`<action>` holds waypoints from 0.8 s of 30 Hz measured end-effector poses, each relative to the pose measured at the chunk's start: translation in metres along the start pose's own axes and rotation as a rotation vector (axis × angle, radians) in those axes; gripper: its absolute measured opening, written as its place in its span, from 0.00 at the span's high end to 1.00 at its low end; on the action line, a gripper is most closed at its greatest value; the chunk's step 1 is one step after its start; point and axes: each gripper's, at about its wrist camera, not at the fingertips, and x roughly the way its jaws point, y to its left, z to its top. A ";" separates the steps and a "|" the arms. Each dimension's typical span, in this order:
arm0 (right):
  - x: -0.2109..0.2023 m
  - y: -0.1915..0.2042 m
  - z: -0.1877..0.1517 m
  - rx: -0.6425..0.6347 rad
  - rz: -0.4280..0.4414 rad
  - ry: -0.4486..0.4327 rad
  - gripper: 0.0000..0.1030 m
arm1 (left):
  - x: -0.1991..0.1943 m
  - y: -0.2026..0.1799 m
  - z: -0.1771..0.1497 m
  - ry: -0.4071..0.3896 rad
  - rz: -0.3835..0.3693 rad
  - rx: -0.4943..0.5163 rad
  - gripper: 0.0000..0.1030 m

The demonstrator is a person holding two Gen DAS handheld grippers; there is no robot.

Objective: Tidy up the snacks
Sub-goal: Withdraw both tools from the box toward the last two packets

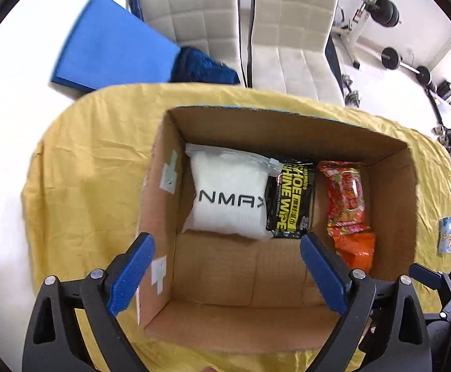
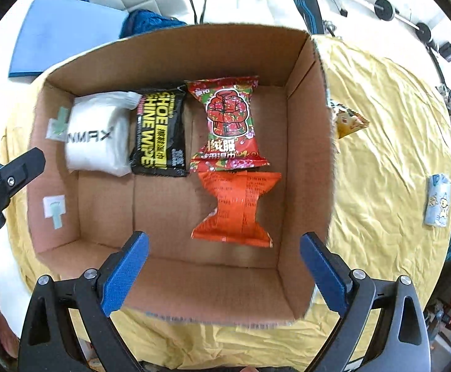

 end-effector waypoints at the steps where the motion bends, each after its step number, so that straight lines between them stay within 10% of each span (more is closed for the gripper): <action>1: -0.003 -0.004 -0.009 -0.005 0.003 -0.009 0.03 | -0.007 0.001 -0.004 -0.017 0.004 0.000 0.07; 24: -0.105 -0.017 -0.109 -0.061 0.092 -0.219 0.03 | -0.132 -0.005 -0.094 -0.213 -0.046 -0.009 0.07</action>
